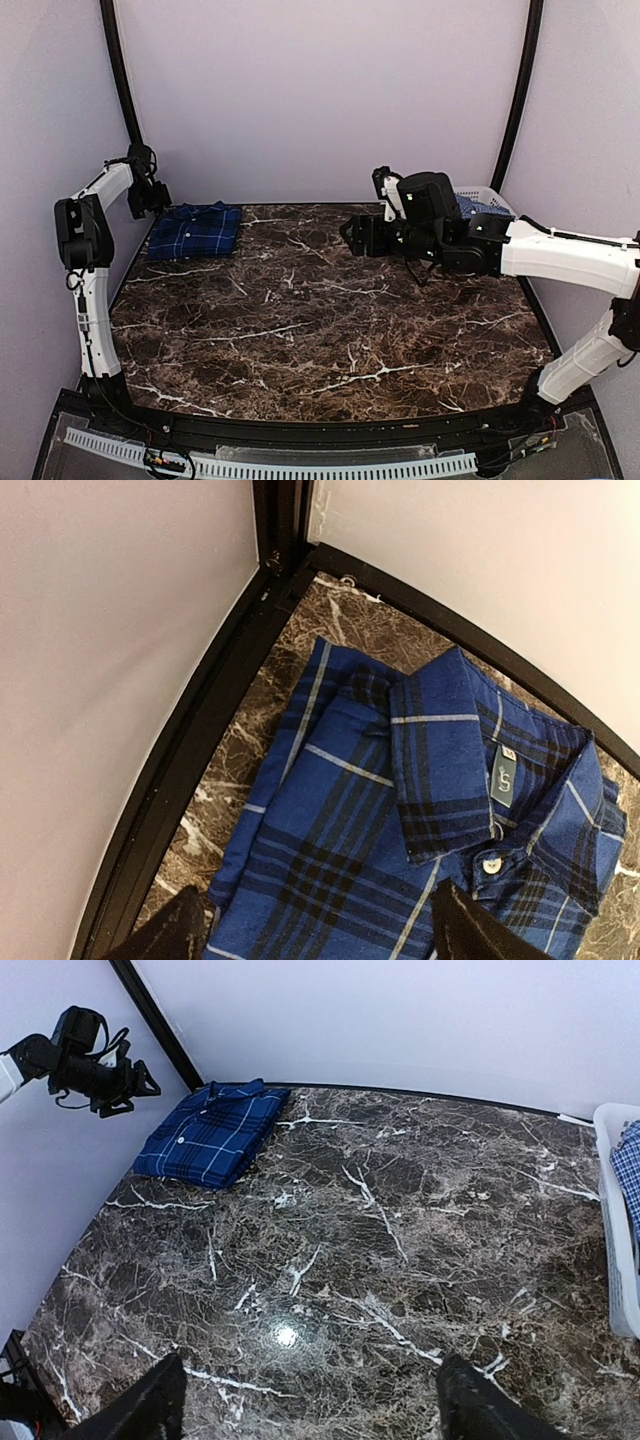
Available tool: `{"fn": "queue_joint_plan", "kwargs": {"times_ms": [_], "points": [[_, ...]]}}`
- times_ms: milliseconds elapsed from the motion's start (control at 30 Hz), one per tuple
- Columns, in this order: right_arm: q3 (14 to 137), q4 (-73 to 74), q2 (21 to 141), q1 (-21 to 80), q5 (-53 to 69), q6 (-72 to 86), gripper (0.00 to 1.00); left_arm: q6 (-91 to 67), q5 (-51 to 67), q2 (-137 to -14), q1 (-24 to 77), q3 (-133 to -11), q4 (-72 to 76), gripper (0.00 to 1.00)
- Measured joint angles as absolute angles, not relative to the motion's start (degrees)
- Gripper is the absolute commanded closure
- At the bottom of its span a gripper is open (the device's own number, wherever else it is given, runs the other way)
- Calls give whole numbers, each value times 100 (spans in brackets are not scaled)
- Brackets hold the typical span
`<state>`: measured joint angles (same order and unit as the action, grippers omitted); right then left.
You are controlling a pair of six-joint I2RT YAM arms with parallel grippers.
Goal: Fold and stack the long sleeve shirts
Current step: Move the square-folded shirt to the corner of the board, then reset both arms
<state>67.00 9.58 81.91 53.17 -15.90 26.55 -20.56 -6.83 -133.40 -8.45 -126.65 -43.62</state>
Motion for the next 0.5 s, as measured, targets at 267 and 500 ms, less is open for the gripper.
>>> {"fn": "queue_joint_plan", "kwargs": {"times_ms": [267, 500], "points": [[6700, 1041, 8191, 5297, -1758, 2740, 1, -2056, -449, -12827, -506, -11924, -4244, 7], [6611, 1037, 8086, 5183, -1970, 2856, 1, -2078, -123, -11688, 327, -10427, -3594, 2]]}}
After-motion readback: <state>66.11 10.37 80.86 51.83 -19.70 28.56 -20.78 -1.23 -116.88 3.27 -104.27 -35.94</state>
